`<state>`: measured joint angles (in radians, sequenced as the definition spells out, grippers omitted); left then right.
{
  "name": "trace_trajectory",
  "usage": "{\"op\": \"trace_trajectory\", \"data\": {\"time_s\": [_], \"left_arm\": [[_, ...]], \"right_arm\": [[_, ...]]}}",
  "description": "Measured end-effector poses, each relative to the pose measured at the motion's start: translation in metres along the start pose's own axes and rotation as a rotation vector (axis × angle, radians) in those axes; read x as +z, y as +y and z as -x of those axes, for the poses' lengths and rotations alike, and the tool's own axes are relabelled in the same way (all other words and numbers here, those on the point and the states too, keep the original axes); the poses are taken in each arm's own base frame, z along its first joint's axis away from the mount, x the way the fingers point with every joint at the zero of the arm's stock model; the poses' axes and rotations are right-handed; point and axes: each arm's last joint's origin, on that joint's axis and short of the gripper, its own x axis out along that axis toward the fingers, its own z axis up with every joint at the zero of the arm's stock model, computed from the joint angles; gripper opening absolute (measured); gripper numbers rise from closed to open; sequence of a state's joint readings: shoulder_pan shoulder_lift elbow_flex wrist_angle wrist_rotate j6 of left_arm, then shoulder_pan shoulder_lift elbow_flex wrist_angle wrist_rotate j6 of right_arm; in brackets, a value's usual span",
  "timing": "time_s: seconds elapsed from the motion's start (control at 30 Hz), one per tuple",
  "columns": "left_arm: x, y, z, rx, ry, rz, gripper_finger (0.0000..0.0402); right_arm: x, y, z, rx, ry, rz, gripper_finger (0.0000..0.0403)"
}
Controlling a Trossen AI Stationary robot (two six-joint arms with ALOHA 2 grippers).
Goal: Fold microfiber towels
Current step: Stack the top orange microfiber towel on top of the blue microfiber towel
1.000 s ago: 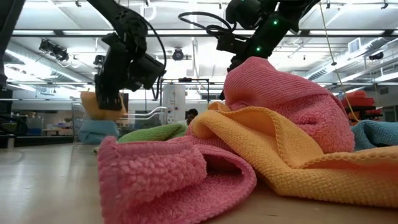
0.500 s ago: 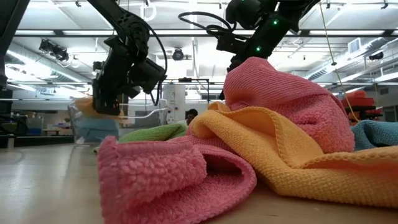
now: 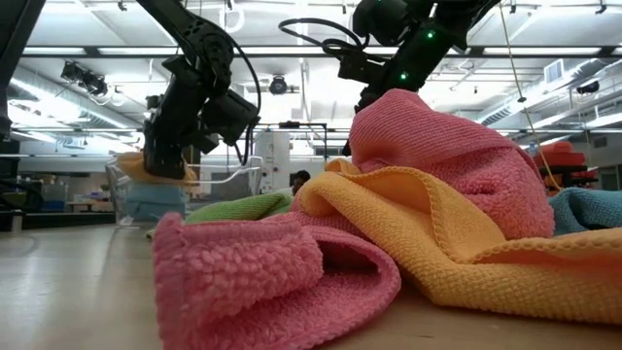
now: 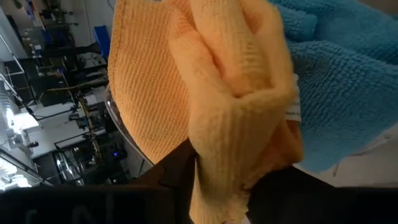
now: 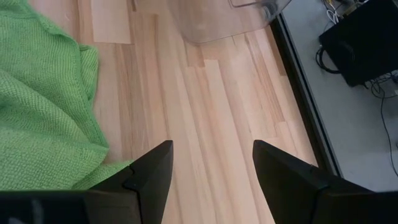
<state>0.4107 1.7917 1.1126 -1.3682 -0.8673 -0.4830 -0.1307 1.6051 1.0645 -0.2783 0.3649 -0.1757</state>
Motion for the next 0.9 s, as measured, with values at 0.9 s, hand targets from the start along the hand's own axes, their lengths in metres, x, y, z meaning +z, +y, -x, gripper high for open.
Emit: {"op": "trace_trajectory", "data": {"time_s": [0.9], "left_arm": [[0.001,0.011,0.013,-0.226,0.022,-0.127,0.0198]], "right_arm": [[0.0,0.0,0.0,0.001,0.003,-0.007,0.0229]]}}
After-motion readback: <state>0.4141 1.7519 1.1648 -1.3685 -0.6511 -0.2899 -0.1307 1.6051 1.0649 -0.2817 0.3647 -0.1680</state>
